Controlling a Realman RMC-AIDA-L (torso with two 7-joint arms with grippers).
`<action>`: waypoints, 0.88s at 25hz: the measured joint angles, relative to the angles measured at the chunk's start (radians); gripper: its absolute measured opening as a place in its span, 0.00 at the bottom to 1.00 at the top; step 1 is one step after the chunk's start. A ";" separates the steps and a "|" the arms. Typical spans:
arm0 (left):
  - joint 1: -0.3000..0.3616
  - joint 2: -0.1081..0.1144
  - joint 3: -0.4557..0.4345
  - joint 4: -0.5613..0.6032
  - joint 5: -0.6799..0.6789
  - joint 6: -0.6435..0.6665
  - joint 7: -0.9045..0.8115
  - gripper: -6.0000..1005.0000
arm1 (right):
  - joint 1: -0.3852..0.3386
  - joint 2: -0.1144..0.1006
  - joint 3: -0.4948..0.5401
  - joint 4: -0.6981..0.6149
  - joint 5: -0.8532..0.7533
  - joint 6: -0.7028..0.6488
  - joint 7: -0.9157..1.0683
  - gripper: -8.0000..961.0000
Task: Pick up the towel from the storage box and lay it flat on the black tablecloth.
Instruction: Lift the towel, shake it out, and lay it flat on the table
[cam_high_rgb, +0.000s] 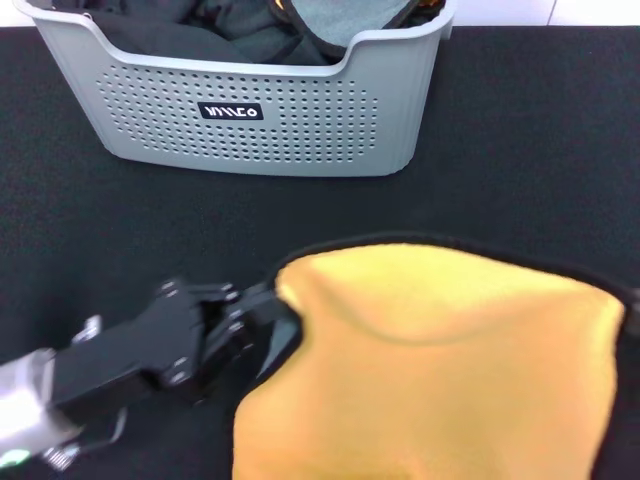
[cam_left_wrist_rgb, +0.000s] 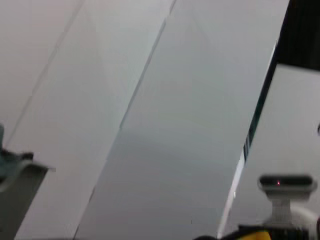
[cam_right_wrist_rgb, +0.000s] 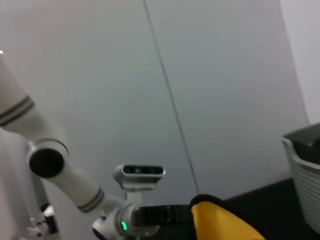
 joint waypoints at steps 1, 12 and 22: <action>-0.032 -0.006 0.000 0.001 0.007 -0.042 0.001 0.01 | 0.021 0.000 -0.003 0.036 -0.023 0.035 -0.022 0.01; -0.170 -0.050 0.000 0.124 0.025 -0.408 -0.020 0.01 | 0.161 0.000 -0.007 0.223 -0.183 0.288 -0.093 0.01; -0.238 -0.049 -0.011 0.212 0.015 -0.632 -0.019 0.01 | 0.191 -0.048 -0.002 0.297 -0.233 0.467 -0.057 0.01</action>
